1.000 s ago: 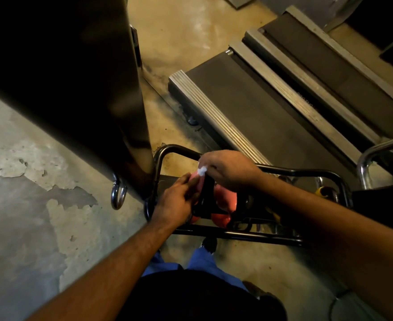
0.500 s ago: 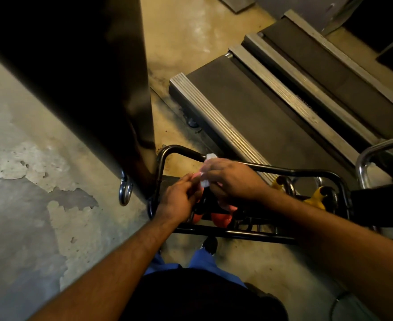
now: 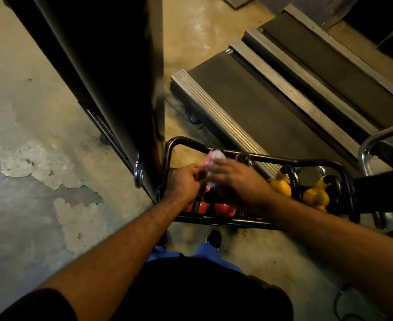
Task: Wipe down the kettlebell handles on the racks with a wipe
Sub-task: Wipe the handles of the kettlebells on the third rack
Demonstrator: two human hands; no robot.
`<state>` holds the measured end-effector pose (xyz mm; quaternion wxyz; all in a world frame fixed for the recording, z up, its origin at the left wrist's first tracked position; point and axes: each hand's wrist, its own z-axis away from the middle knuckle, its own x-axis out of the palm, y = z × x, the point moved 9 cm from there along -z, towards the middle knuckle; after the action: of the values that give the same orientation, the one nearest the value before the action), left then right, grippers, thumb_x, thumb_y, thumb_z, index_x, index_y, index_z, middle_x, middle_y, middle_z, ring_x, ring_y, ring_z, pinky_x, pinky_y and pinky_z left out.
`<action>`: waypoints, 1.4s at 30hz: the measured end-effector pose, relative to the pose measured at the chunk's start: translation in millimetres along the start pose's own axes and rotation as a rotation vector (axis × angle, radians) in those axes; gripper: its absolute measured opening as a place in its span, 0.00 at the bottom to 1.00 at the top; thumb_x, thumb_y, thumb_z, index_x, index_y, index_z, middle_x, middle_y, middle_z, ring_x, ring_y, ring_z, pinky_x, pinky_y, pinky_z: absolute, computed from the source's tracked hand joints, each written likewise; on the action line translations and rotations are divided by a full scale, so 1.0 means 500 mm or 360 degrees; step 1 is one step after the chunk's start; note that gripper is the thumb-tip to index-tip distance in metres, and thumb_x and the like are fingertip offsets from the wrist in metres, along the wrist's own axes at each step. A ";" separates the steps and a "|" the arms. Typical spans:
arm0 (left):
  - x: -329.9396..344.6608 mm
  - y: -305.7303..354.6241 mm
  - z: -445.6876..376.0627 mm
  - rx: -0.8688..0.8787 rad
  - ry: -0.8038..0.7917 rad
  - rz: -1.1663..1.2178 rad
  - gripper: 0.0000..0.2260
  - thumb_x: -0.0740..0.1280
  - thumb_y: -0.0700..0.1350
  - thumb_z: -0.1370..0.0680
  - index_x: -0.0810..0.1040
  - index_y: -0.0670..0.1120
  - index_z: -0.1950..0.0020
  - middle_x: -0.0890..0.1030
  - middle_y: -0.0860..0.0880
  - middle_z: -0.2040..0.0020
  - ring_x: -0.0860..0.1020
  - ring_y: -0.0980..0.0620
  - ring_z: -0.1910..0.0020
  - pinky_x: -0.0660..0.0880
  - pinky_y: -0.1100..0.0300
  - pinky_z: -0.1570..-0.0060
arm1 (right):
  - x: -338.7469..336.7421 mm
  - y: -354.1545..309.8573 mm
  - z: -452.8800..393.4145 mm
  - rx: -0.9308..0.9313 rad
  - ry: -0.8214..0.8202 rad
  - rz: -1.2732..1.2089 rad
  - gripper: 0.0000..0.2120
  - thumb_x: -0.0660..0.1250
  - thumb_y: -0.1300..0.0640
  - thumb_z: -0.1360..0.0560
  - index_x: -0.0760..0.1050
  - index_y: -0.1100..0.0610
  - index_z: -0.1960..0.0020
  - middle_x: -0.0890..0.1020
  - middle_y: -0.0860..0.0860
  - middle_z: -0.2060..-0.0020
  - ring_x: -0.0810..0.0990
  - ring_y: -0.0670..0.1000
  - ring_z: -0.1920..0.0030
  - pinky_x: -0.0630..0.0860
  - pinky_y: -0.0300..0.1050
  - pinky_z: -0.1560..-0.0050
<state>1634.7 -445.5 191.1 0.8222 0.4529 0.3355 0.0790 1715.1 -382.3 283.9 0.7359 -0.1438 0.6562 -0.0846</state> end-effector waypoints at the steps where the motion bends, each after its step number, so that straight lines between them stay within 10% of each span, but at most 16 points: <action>1: 0.000 -0.002 0.001 0.0015 -0.0002 0.0003 0.19 0.70 0.46 0.23 0.76 0.53 0.32 0.81 0.53 0.38 0.77 0.60 0.45 0.71 0.71 0.53 | 0.008 -0.026 0.016 -0.0097 -0.0022 0.0008 0.16 0.72 0.59 0.28 0.82 0.57 0.40 0.82 0.56 0.38 0.76 0.59 0.32 0.69 0.56 0.30; 23: 0.002 -0.002 -0.020 0.0041 -0.0019 -0.0015 0.19 0.71 0.45 0.24 0.77 0.51 0.33 0.82 0.51 0.40 0.80 0.52 0.42 0.79 0.59 0.47 | 0.101 -0.053 0.067 -0.0052 0.0183 0.0680 0.25 0.70 0.56 0.28 0.75 0.54 0.30 0.72 0.58 0.27 0.65 0.60 0.24 0.59 0.59 0.24; 31: 0.003 -0.007 -0.027 0.0012 -0.0044 0.0061 0.16 0.71 0.42 0.24 0.80 0.51 0.36 0.84 0.51 0.45 0.82 0.54 0.50 0.79 0.64 0.55 | 0.114 -0.042 0.078 0.0629 0.0768 -0.0016 0.26 0.56 0.60 0.20 0.62 0.59 0.23 0.64 0.60 0.23 0.60 0.60 0.21 0.60 0.57 0.23; 38: 0.014 -0.020 -0.012 -0.0087 -0.0042 0.0283 0.12 0.67 0.38 0.22 0.82 0.47 0.40 0.85 0.48 0.49 0.83 0.50 0.50 0.82 0.49 0.49 | 0.128 -0.053 0.083 0.1081 0.1308 -0.0928 0.29 0.56 0.68 0.22 0.61 0.61 0.21 0.63 0.56 0.22 0.59 0.47 0.21 0.58 0.32 0.26; 42: 0.004 -0.017 -0.007 -0.0063 -0.0011 0.0171 0.10 0.68 0.42 0.21 0.82 0.47 0.40 0.84 0.51 0.51 0.79 0.60 0.59 0.76 0.68 0.62 | 0.164 -0.082 0.104 0.1274 0.1298 -0.1122 0.27 0.56 0.62 0.17 0.57 0.55 0.19 0.66 0.45 0.25 0.63 0.27 0.30 0.62 0.22 0.35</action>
<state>1632.5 -447.2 182.2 0.8268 0.4542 0.3062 0.1280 1779.6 -441.3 224.9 0.3539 -0.0220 0.7134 -0.6043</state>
